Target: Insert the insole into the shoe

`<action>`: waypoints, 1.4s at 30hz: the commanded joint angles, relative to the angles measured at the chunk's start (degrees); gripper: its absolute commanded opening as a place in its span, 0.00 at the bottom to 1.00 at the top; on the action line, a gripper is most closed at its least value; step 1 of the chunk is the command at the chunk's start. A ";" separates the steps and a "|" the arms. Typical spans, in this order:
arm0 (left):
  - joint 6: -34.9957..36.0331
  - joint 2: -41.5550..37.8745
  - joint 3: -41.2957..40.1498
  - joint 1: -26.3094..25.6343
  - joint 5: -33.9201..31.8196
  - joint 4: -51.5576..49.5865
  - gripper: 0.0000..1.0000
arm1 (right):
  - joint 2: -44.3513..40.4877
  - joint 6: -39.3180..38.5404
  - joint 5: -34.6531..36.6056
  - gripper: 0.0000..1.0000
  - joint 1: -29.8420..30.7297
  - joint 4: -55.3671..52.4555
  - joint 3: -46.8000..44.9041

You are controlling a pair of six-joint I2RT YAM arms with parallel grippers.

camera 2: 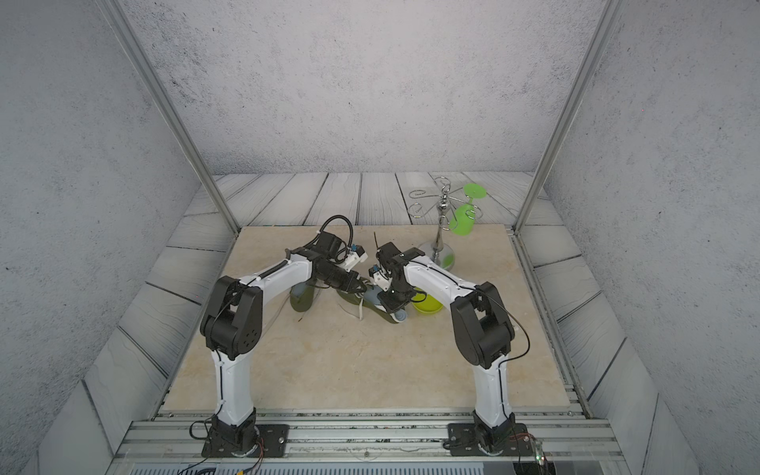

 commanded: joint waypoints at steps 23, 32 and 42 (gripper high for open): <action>1.13 3.58 3.54 1.59 7.75 -1.62 0.00 | -3.52 -4.69 0.21 0.23 0.99 22.82 -6.01; 2.05 4.32 4.40 1.81 8.11 -2.52 0.00 | -1.36 -6.84 -1.30 0.25 0.89 27.76 -7.25; 2.08 5.33 4.98 2.20 8.98 -3.18 0.00 | 4.01 -7.23 -3.40 0.26 0.72 24.01 -2.36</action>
